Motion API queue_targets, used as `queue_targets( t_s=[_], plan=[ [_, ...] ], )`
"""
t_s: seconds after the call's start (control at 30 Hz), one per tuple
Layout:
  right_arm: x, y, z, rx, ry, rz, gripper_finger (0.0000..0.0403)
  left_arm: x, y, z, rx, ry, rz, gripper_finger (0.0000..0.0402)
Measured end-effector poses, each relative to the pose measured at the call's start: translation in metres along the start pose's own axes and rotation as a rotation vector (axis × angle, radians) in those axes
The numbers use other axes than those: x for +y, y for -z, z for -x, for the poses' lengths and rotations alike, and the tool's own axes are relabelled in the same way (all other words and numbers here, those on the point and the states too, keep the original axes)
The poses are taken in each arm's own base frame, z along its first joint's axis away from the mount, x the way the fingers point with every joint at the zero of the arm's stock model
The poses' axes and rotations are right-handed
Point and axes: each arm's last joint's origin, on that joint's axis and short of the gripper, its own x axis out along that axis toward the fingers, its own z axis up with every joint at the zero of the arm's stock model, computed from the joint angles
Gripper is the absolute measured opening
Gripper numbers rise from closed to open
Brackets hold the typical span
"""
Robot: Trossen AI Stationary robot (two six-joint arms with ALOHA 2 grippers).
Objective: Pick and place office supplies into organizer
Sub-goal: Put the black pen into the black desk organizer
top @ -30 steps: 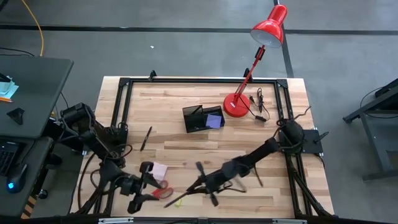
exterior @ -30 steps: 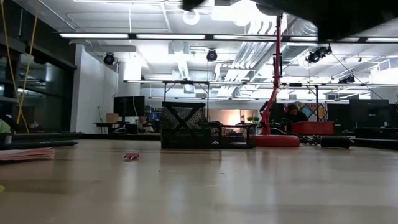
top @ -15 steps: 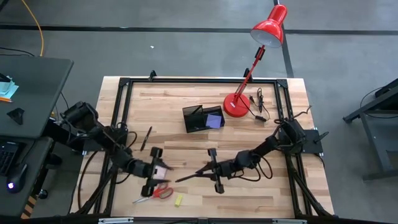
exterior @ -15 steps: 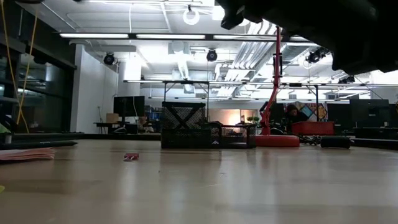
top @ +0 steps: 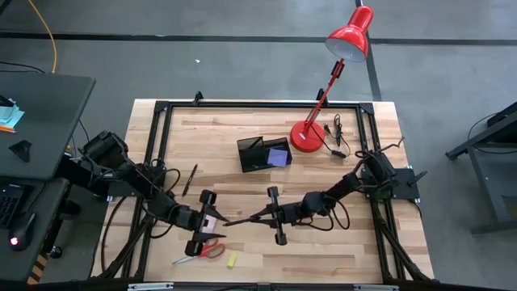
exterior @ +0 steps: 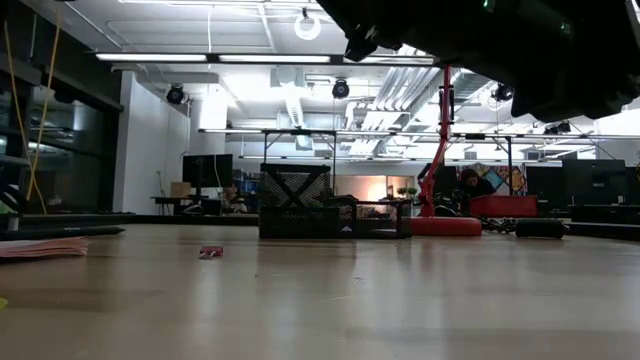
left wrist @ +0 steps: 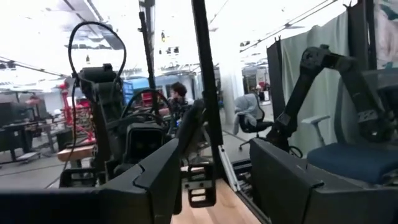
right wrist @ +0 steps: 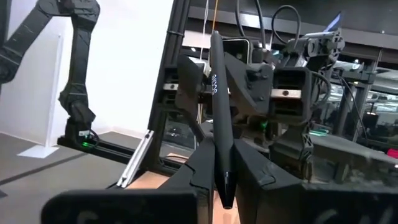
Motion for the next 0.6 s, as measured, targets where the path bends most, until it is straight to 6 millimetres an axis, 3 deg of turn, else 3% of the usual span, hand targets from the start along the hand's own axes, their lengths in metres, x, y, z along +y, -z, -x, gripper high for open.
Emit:
queue_targets(
  t_s=[0.6],
  plan=[
    [-0.002,0.003,0.0,0.028,0.024,-0.001,0.0022,0.023,0.004,-0.02,0.02,-0.069,0.096,0.0178]
  ],
)
